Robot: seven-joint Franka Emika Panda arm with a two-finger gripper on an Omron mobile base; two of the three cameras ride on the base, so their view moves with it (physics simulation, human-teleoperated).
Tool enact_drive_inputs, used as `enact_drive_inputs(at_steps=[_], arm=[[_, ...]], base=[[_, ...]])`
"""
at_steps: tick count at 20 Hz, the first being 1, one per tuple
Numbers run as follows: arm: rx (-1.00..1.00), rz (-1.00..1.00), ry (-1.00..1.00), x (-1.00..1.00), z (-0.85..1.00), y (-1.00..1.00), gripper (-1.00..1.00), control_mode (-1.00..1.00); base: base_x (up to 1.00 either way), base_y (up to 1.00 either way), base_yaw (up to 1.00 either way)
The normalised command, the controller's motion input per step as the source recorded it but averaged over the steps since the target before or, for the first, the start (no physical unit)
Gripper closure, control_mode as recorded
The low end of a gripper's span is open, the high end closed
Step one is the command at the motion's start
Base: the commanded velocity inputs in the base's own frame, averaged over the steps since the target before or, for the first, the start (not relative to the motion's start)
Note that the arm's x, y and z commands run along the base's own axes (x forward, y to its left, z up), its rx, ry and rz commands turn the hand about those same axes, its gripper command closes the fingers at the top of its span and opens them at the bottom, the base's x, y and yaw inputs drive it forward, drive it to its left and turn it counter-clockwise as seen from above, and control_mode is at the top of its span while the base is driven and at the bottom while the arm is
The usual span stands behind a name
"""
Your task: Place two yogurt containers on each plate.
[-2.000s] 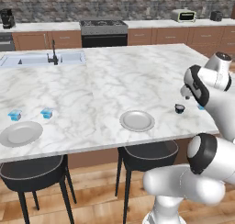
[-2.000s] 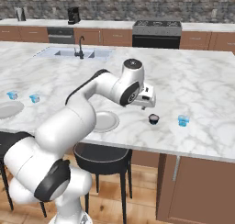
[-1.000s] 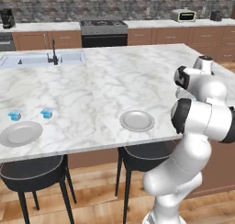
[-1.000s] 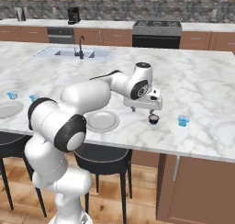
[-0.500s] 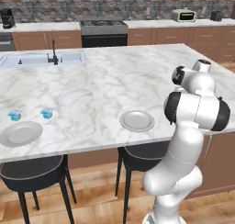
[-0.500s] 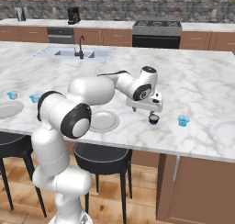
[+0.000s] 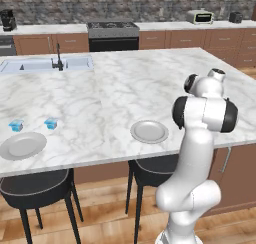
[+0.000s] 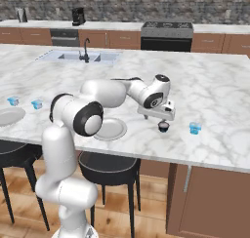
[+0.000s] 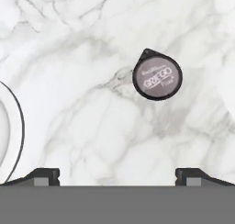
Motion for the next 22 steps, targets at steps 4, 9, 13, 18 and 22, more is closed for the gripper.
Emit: enact_drive_inputs(at_steps=[4, 9, 13, 18, 22], arm=[[0.00, -0.04, 0.00, 0.32, -0.24, -0.15, -1.00, -1.00], [0.00, -0.04, 0.00, 0.23, -0.18, -0.17, -1.00, -1.00], [0.00, -0.02, 0.00, 0.17, -0.17, -0.05, -1.00, -1.00], [-0.02, 0.00, 0.01, 0.17, -0.18, -0.05, -1.00, -1.00], [-0.07, 0.00, 0.00, 0.09, -0.20, -0.03, -1.00, -1.00]], base=[[0.00, 0.00, 0.00], [0.00, 0.00, 0.00], [0.00, 0.00, 0.00], [0.00, 0.00, 0.00], [0.00, 0.00, 0.00]])
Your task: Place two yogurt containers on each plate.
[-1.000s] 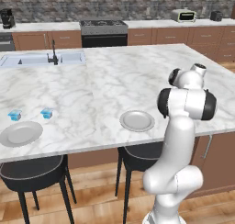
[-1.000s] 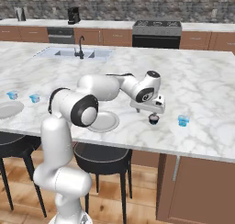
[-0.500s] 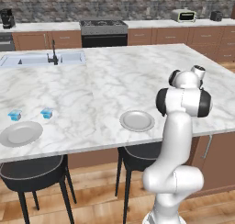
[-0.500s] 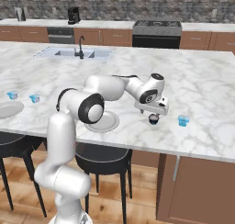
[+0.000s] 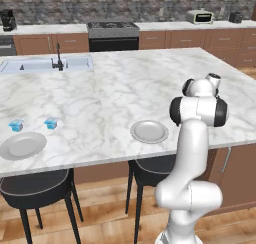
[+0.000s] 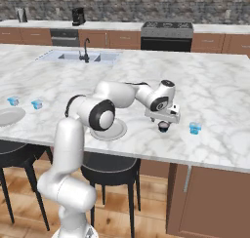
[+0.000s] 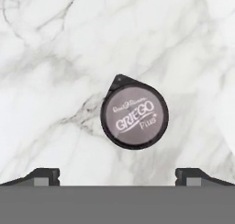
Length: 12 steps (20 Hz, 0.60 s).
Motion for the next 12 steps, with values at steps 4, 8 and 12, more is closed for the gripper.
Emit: enact_drive_inputs(at_steps=[4, 8, 12], arm=[[-0.05, 0.00, 0.00, 0.09, -0.13, -0.05, -1.00, -1.00], [-0.03, 0.00, 0.00, 0.02, -0.12, -0.01, -1.00, -1.00], [0.00, 0.00, 0.00, 0.00, -0.13, 0.00, -1.00, -1.00]], base=[[0.00, 0.00, 0.00], [0.00, 0.00, 0.00], [0.00, 0.00, 0.00]])
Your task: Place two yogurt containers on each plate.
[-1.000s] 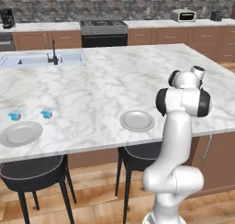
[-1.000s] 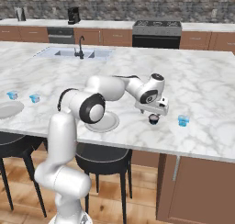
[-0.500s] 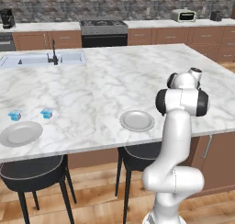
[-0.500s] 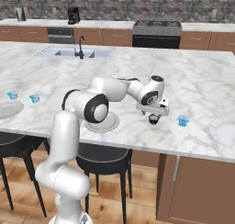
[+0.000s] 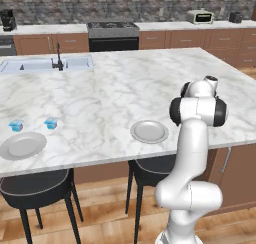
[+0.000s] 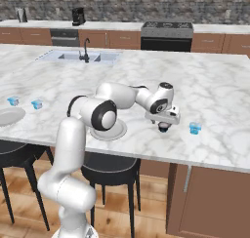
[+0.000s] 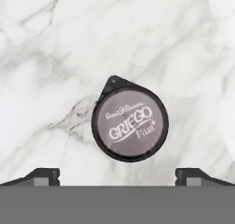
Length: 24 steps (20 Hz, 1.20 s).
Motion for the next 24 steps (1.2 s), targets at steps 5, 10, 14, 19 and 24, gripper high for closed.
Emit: enact_drive_inputs(at_steps=[5, 10, 14, 19, 24], arm=[[0.00, 0.00, 0.00, 0.04, -0.13, -0.02, -1.00, -1.00], [0.00, 0.00, 0.00, 0.17, -0.11, -0.03, -1.00, -1.00], [0.00, 0.00, 0.00, 0.17, -0.14, -0.04, -1.00, -1.00], [0.00, 0.00, 0.00, 0.18, -0.09, -0.08, -1.00, -1.00], [0.00, 0.00, 0.00, 0.14, -0.06, -0.17, -1.00, -1.00]], base=[[0.00, 0.00, 0.00], [0.00, 0.00, 0.00], [0.00, 0.00, 0.00], [0.00, 0.00, 0.00], [0.00, 0.00, 0.00]])
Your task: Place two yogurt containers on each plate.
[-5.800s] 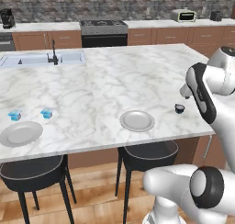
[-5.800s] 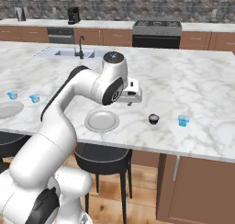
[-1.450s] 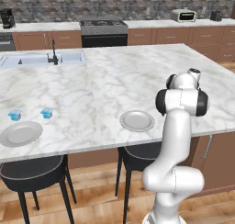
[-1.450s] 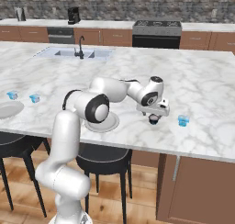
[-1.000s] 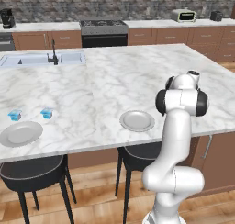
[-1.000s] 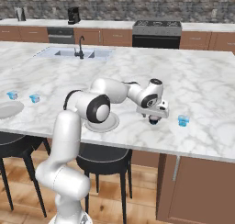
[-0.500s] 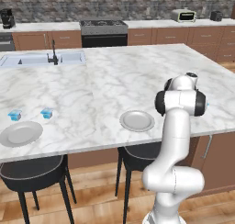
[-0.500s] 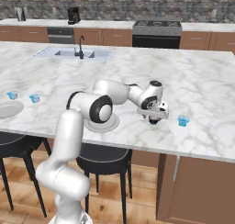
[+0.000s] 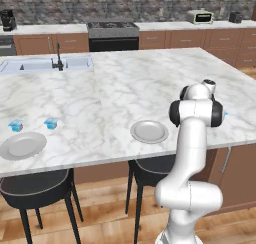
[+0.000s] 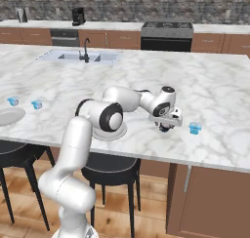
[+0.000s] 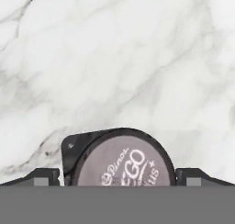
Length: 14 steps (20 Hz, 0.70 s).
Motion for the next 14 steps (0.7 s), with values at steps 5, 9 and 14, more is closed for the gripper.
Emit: enact_drive_inputs(at_steps=[5, 9, 14], arm=[[0.00, 0.00, 0.00, 0.04, -0.06, -0.14, -1.00, -1.00], [0.00, 0.00, -0.01, 0.00, -0.06, -0.06, -1.00, -1.00], [0.00, 0.00, 0.00, 0.00, -0.12, -0.01, -1.00, -1.00]], base=[[0.00, 0.00, 0.00], [0.00, 0.00, 0.00], [0.00, 0.00, 0.00]])
